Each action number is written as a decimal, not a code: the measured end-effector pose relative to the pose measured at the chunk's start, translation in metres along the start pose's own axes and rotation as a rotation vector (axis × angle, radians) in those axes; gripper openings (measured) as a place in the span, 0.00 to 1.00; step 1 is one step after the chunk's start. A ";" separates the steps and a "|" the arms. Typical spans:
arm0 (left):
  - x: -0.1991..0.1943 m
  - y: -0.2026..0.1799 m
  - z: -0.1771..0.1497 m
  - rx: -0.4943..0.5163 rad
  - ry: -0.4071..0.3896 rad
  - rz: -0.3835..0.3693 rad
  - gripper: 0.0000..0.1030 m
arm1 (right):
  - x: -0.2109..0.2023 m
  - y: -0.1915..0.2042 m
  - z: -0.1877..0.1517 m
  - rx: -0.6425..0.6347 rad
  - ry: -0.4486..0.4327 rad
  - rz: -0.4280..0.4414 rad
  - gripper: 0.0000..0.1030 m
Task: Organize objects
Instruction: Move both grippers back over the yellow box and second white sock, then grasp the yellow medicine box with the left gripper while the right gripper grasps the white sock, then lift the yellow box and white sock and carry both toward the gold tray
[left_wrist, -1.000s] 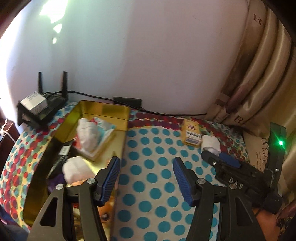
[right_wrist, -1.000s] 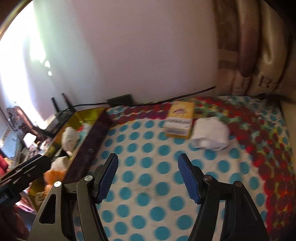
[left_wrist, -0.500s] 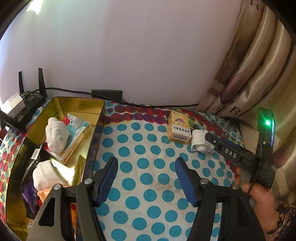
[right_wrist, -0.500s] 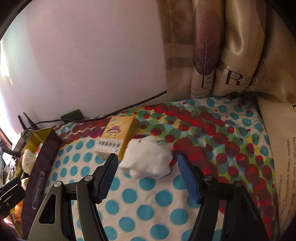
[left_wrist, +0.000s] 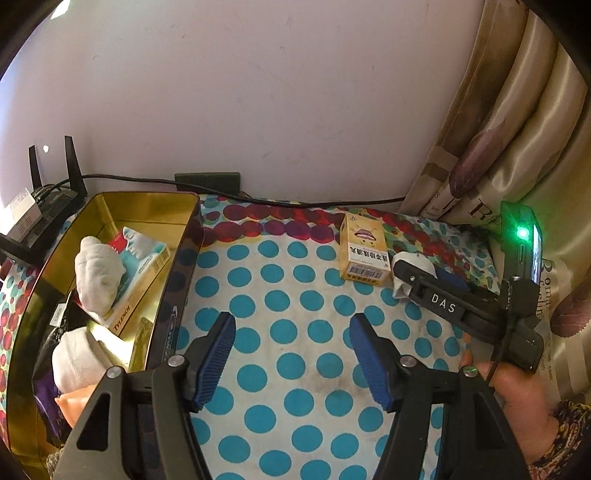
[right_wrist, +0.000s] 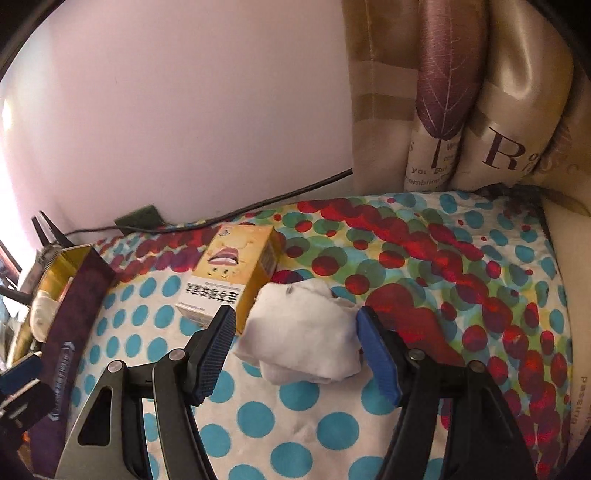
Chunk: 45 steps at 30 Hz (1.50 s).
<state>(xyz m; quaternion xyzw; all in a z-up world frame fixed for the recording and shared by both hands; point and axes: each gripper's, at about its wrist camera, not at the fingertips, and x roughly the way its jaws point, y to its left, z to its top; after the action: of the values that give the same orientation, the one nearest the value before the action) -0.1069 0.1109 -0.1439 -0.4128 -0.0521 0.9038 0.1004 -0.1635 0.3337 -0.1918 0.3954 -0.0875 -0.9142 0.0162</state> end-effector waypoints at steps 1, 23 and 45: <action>0.002 0.000 0.001 -0.001 0.005 -0.002 0.64 | 0.002 -0.001 0.000 0.004 0.004 0.001 0.64; 0.099 -0.066 0.055 0.095 0.023 -0.089 0.65 | -0.024 -0.028 -0.001 -0.007 -0.062 -0.039 0.41; 0.045 -0.067 0.071 0.095 -0.025 -0.064 0.50 | -0.126 -0.035 0.042 0.038 -0.112 -0.025 0.41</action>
<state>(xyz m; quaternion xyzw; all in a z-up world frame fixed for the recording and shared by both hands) -0.1802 0.1853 -0.1191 -0.3943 -0.0236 0.9067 0.1480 -0.1054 0.3872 -0.0789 0.3449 -0.1005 -0.9332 -0.0077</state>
